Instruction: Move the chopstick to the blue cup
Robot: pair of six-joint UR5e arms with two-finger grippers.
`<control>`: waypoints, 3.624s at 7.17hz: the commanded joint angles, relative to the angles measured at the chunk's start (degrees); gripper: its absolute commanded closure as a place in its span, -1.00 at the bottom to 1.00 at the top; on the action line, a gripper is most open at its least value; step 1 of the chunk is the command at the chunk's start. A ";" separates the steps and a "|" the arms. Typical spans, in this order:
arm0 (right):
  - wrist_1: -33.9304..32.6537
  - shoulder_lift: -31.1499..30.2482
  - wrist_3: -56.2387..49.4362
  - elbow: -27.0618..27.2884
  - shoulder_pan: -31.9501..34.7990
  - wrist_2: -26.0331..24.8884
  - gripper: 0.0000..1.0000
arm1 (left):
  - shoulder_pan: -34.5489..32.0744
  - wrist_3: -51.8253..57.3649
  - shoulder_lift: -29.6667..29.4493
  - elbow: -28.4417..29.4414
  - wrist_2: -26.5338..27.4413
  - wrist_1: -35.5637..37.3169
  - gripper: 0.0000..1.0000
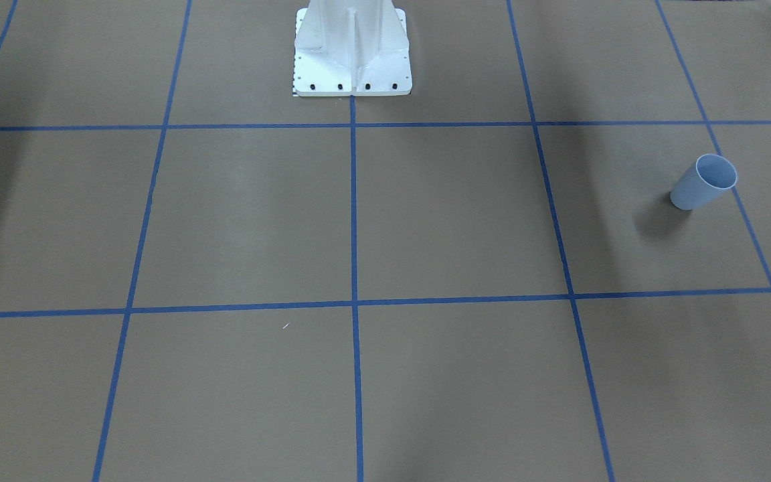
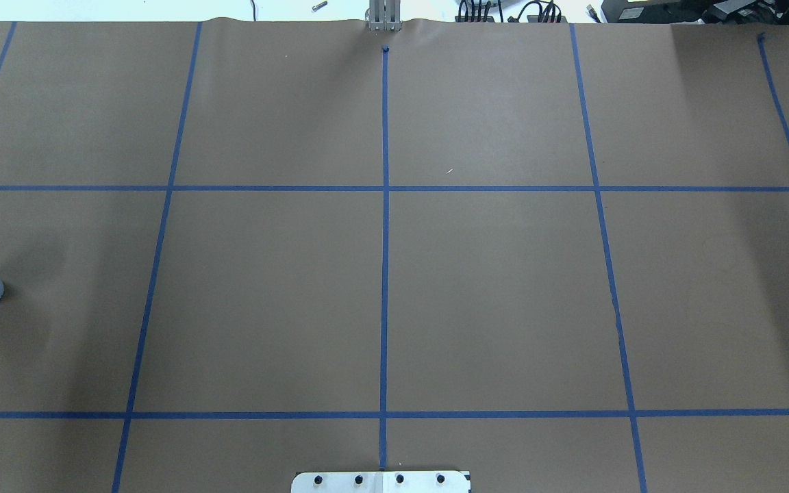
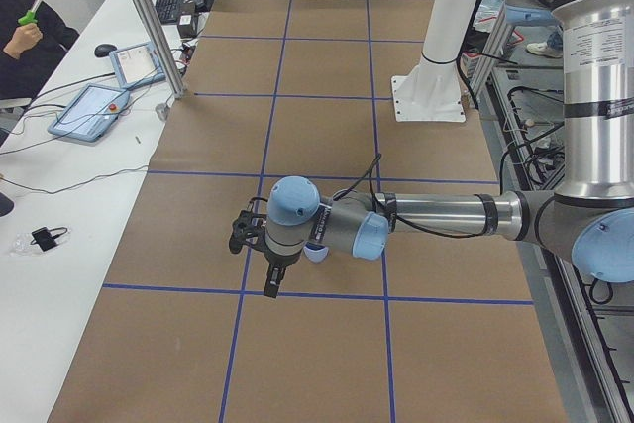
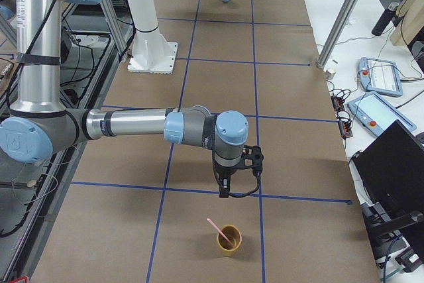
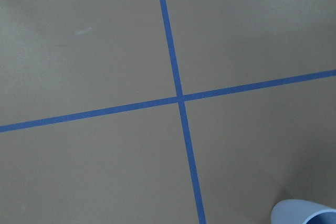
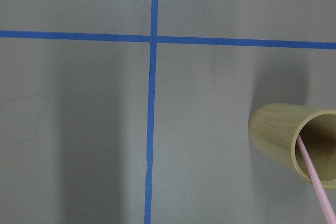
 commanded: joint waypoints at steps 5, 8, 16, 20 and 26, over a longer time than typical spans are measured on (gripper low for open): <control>0.00 0.01 0.12 -0.10 0.01 0.41 -1.00 | 0.00 0.00 0.47 0.06 0.06 0.02 -0.96; 0.00 0.01 0.12 0.16 0.01 0.41 -1.00 | 0.00 -0.09 0.38 -0.12 2.69 0.02 -0.96; 0.09 0.01 -0.32 0.42 2.02 0.68 -1.00 | 1.49 -2.09 -0.31 0.94 1.64 -0.51 -0.96; 0.00 0.63 -0.40 1.13 2.82 0.59 -1.00 | 4.21 -3.25 -2.61 1.55 1.64 -0.51 -0.96; -0.09 0.36 -0.32 1.22 2.82 0.06 -1.00 | 17.74 -25.40 2.40 1.20 -0.28 -13.25 -0.96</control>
